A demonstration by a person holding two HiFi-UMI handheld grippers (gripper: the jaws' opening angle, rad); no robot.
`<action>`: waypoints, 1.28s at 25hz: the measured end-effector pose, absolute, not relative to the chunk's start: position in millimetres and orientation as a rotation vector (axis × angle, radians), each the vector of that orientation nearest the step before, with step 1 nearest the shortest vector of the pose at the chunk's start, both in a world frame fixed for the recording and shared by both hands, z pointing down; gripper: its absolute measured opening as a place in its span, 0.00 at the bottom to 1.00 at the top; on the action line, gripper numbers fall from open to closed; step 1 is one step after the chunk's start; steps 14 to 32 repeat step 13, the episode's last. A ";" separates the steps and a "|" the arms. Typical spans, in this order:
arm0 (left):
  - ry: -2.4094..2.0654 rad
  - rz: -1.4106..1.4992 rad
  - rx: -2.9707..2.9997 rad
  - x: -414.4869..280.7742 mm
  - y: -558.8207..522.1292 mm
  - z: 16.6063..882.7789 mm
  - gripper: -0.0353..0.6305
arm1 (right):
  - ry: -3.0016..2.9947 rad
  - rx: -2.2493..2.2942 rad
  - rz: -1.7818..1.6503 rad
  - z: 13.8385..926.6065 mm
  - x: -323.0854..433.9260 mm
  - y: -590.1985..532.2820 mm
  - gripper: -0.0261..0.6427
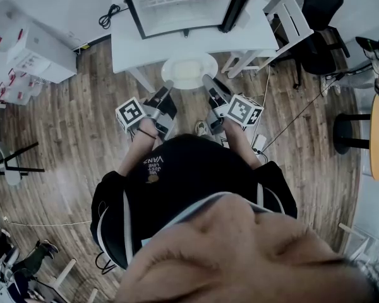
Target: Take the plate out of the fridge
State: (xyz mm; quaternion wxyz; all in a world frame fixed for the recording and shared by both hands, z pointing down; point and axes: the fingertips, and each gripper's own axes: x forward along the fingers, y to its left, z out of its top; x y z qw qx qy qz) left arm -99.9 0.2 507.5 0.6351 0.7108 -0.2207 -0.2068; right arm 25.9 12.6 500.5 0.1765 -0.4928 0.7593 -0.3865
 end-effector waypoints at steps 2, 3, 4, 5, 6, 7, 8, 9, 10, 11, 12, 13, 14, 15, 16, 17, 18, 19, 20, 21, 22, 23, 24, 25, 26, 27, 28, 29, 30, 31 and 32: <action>-0.504 -0.476 1.621 -99.9 0.2 507.3 0.10 | 2.150 -1.396 -1.094 500.0 25.7 12.5 0.20; -0.503 -0.478 1.620 -99.9 0.1 507.5 0.10 | 2.149 -1.386 -1.098 498.5 24.0 12.6 0.20; -0.503 -0.478 1.620 -99.9 -0.1 507.8 0.10 | 2.149 -1.379 -1.098 497.0 22.7 12.6 0.20; -0.503 -0.480 1.619 -99.9 -0.1 507.8 0.10 | 2.152 -1.380 -1.093 495.9 22.6 12.4 0.20; -0.502 -0.481 1.618 -99.9 0.0 507.5 0.10 | 2.157 -1.385 -1.085 495.4 23.3 12.1 0.20; -0.501 -0.483 1.618 -99.8 0.0 507.0 0.10 | 2.160 -1.390 -1.082 495.8 24.1 12.0 0.20; -0.501 -0.483 1.618 -99.8 -0.1 506.7 0.10 | 2.160 -1.397 -1.083 497.0 25.1 12.0 0.20; -0.502 -0.483 1.619 -99.8 -0.1 506.7 0.10 | 2.160 -1.405 -1.084 498.2 26.2 12.0 0.20; -0.503 -0.482 1.619 -99.9 -0.1 506.8 0.10 | 2.160 -1.407 -1.084 498.6 26.7 12.1 0.20; -0.503 -0.482 1.618 -99.9 0.1 506.8 0.10 | 2.159 -1.404 -1.086 498.3 26.3 12.3 0.20; -0.503 -0.484 1.617 -99.8 0.4 506.7 0.10 | 2.156 -1.399 -1.089 497.9 25.7 12.7 0.20; -0.503 -0.485 1.616 -99.7 0.7 506.5 0.10 | 2.154 -1.392 -1.092 497.4 24.9 13.1 0.20; -0.503 -0.485 1.616 -99.7 0.7 506.5 0.10 | 2.154 -1.392 -1.092 497.4 24.9 13.1 0.20; -0.503 -0.485 1.616 -99.7 0.7 506.5 0.10 | 2.154 -1.392 -1.092 497.4 24.9 13.1 0.20; -0.503 -0.485 1.616 -99.7 0.7 506.5 0.10 | 2.154 -1.392 -1.092 497.4 24.9 13.1 0.20; -0.503 -0.485 1.616 -99.7 0.7 506.5 0.10 | 2.154 -1.392 -1.092 497.4 24.9 13.1 0.20; -0.503 -0.485 1.616 -99.7 0.7 506.5 0.10 | 2.154 -1.392 -1.092 497.4 24.9 13.1 0.20; -0.503 -0.485 1.616 -99.7 0.7 506.5 0.10 | 2.154 -1.392 -1.092 497.4 24.9 13.1 0.20; -0.503 -0.485 1.616 -99.7 0.7 506.5 0.10 | 2.154 -1.392 -1.092 497.4 24.9 13.1 0.20; -0.503 -0.485 1.616 -99.7 0.7 506.5 0.10 | 2.154 -1.392 -1.092 497.4 24.9 13.1 0.20; -0.503 -0.485 1.616 -99.7 0.7 506.5 0.10 | 2.154 -1.392 -1.092 497.4 24.9 13.1 0.20; -0.503 -0.485 1.616 -99.7 0.7 506.5 0.10 | 2.154 -1.392 -1.092 497.4 24.9 13.1 0.20; -0.503 -0.485 1.616 -99.7 0.7 506.5 0.10 | 2.154 -1.392 -1.092 497.4 24.9 13.1 0.20; -0.503 -0.485 1.616 -99.7 0.7 506.5 0.10 | 2.154 -1.392 -1.092 497.4 24.9 13.1 0.20; -0.503 -0.485 1.616 -99.7 0.7 506.5 0.10 | 2.154 -1.392 -1.092 497.4 24.9 13.1 0.20; -0.503 -0.485 1.616 -99.7 0.7 506.5 0.10 | 2.154 -1.392 -1.092 497.4 24.9 13.1 0.20; -0.503 -0.485 1.616 -99.7 0.7 506.5 0.10 | 2.154 -1.392 -1.092 497.4 24.9 13.1 0.20; -0.503 -0.485 1.616 -99.7 0.7 506.5 0.10 | 2.154 -1.392 -1.092 497.4 24.9 13.1 0.20; -0.503 -0.485 1.616 -99.7 0.7 506.5 0.10 | 2.154 -1.392 -1.092 497.4 24.9 13.1 0.20; -0.503 -0.485 1.616 -99.7 0.7 506.5 0.10 | 2.154 -1.392 -1.092 497.4 24.9 13.1 0.20; -0.503 -0.485 1.616 -99.7 0.7 506.5 0.10 | 2.154 -1.392 -1.092 497.4 24.9 13.1 0.20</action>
